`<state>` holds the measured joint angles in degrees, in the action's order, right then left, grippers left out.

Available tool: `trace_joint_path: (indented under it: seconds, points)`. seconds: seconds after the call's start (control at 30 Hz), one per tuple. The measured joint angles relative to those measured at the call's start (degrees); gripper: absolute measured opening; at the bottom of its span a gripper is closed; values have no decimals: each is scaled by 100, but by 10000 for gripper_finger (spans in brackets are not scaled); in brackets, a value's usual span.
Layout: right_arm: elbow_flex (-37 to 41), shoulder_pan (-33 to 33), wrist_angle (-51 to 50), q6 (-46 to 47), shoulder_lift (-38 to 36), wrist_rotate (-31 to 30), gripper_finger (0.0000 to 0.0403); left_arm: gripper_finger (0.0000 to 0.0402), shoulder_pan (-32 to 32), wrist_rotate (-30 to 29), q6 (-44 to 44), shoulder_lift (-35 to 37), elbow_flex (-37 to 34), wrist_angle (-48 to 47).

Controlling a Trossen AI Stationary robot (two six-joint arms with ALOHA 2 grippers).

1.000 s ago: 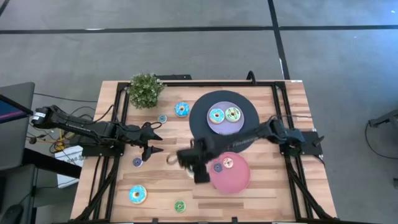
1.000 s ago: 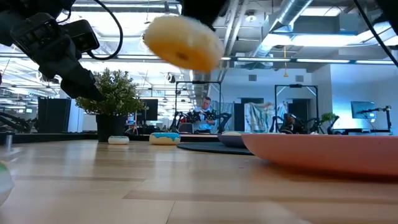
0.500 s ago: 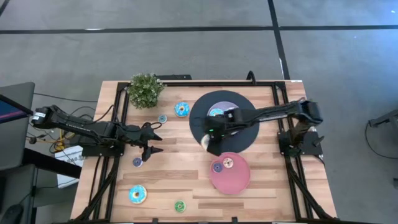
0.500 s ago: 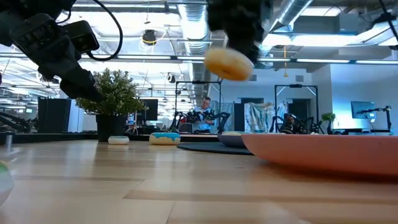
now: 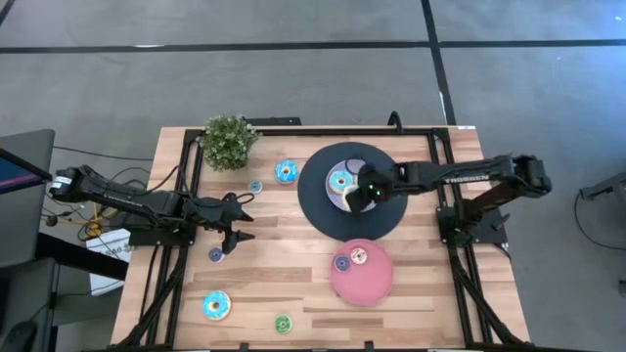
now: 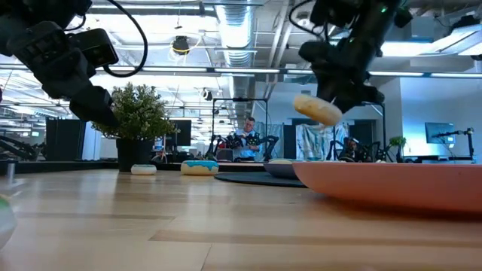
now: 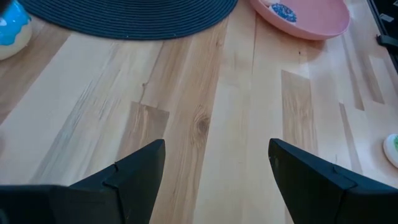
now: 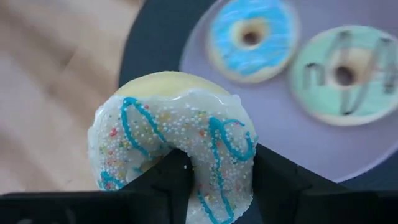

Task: Pick & Place donuts
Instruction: Put the big white donut into the purple plate

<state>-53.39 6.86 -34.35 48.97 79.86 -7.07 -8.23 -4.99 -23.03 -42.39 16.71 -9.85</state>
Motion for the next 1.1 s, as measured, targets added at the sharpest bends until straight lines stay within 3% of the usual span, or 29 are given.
trace_joint_path:
  seconds: [0.1, 0.27, 0.43, 1.1]
  points:
    - [4, 335, -141, 265, 208, 83, 134, 279, 0, -2, -15, 2, 0, 9]
    - [9, 629, -452, 263, 750, 850, 132, 279, 0, -7, -17, 1, 0, 10]
    - [3, 791, -310, 261, 1251, 1158, 131, 279, 0, -20, -17, 1, 0, 9]
    - [-227, 1713, -173, 50, 1496, 1205, 127, 279, 0, -20, 26, 2, 0, -22]
